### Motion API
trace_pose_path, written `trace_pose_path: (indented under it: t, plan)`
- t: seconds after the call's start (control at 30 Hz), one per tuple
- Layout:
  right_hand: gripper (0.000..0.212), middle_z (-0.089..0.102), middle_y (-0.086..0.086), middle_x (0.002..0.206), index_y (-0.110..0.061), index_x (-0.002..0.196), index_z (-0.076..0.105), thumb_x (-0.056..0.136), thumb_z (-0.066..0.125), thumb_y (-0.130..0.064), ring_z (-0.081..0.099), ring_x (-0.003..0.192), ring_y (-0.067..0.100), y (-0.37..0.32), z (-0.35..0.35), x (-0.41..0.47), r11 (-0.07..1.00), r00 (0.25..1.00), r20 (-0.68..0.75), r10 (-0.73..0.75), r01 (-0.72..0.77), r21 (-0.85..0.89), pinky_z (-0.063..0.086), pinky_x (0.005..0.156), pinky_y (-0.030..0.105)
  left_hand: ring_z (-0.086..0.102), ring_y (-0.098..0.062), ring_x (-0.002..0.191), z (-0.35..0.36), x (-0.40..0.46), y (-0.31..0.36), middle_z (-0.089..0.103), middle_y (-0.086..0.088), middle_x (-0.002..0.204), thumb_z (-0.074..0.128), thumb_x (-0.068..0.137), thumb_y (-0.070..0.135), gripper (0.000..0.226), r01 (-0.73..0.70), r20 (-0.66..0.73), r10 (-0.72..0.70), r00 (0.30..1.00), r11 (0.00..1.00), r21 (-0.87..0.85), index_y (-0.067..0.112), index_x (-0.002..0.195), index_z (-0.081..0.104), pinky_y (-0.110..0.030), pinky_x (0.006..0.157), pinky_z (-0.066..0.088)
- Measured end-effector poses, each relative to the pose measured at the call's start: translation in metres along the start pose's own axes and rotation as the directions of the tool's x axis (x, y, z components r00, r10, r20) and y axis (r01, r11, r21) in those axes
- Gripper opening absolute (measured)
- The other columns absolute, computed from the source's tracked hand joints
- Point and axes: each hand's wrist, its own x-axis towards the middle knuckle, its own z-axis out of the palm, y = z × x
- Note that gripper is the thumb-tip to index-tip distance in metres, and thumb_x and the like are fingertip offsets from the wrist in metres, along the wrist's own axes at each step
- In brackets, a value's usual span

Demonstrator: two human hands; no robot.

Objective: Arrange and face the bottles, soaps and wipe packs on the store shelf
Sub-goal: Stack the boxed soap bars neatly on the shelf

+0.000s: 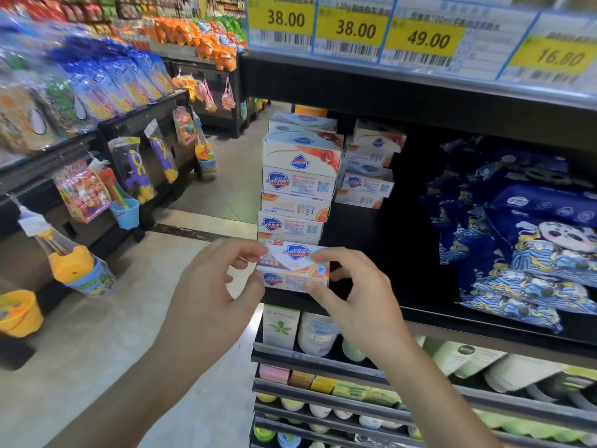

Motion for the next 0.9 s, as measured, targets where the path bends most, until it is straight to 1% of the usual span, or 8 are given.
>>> trace_pose_path:
  t: [0.07,0.17,0.3,0.37,0.57,0.7,0.8,0.9]
  plan:
    - [0.037,0.057,-0.028,0.116,-0.044,0.116,0.056,0.088,0.078,-0.037,0.054,0.105,-0.001,-0.003,0.007,0.003,0.999,1.000,0.004,0.013,-0.013,-0.049,0.049,0.092,0.028,0.056,-0.003,0.111,0.002,0.000,-0.001,0.065,0.023,0.112,0.066,0.089,0.026,0.030,-0.032,0.022,0.031,0.999,0.999,0.040,0.037,0.117,0.065,-0.006,0.076,0.040]
    - [0.037,0.058,-0.028,0.112,-0.044,0.112,0.049,0.087,0.076,-0.044,0.049,0.106,0.004,-0.005,0.012,0.005,0.995,0.999,0.009,0.034,-0.033,-0.091,0.047,0.097,0.040,0.057,-0.009,0.116,0.006,0.002,-0.005,0.066,0.018,0.120,0.065,0.089,0.029,0.032,-0.081,0.054,0.077,0.996,0.994,0.077,0.038,0.119,0.063,-0.012,0.083,0.043]
    - [0.038,0.058,-0.024,0.118,-0.043,0.107,0.049,0.083,0.078,-0.049,0.051,0.109,0.002,-0.006,0.005,0.002,0.997,0.998,0.018,0.063,-0.063,-0.036,0.048,0.083,0.027,0.058,-0.010,0.113,0.012,0.002,-0.005,0.066,0.013,0.120,0.069,0.090,0.021,0.030,-0.184,0.063,0.177,0.982,0.974,0.129,0.032,0.118,0.065,-0.031,0.085,0.056]
    - [0.035,0.056,-0.026,0.119,-0.039,0.105,0.052,0.084,0.079,-0.046,0.054,0.105,-0.001,-0.006,-0.006,0.001,0.998,0.998,-0.003,0.067,-0.067,0.015,0.046,0.078,0.019,0.058,-0.011,0.109,0.015,0.000,-0.001,0.066,0.014,0.118,0.064,0.087,0.024,0.030,-0.232,0.074,0.223,0.972,0.962,0.146,0.031,0.117,0.066,-0.030,0.085,0.054]
    - [0.018,0.063,-0.009,0.109,-0.038,0.101,0.060,0.090,0.074,-0.034,0.062,0.091,0.007,0.013,-0.056,0.043,0.993,0.981,-0.161,0.113,-0.118,-0.026,0.048,0.073,0.024,0.050,-0.001,0.111,0.034,-0.008,0.012,0.060,0.027,0.114,0.070,0.090,0.024,0.034,-0.299,0.206,0.270,0.941,0.946,0.126,0.043,0.117,0.060,-0.018,0.085,0.047]
    - [0.036,0.049,0.001,0.127,-0.034,0.123,0.057,0.090,0.072,-0.031,0.059,0.107,0.021,0.029,-0.083,0.090,0.946,0.973,-0.208,0.100,-0.158,-0.282,0.051,0.086,0.032,0.052,-0.001,0.106,0.046,-0.008,0.019,0.059,0.028,0.108,0.067,0.093,0.029,0.031,-0.318,0.259,0.274,0.926,0.936,0.148,0.046,0.116,0.057,-0.019,0.079,0.049]
    - [0.058,0.037,0.004,0.147,-0.037,0.140,0.049,0.089,0.073,-0.028,0.053,0.127,0.030,0.039,-0.090,0.124,0.898,0.972,-0.211,0.101,-0.180,-0.402,0.050,0.103,0.038,0.052,-0.002,0.106,0.051,-0.006,0.021,0.058,0.029,0.106,0.065,0.093,0.032,0.028,-0.319,0.260,0.275,0.926,0.936,0.149,0.047,0.116,0.058,-0.019,0.081,0.049]
    - [0.075,0.020,0.003,0.162,-0.039,0.152,0.036,0.089,0.074,-0.029,0.046,0.138,0.034,0.045,-0.087,0.155,0.851,0.974,-0.157,0.163,-0.220,-0.477,0.048,0.110,0.043,0.050,0.000,0.110,0.054,-0.006,0.021,0.056,0.031,0.107,0.064,0.093,0.035,0.026,-0.301,0.265,0.257,0.929,0.944,0.138,0.047,0.115,0.059,-0.020,0.083,0.049]
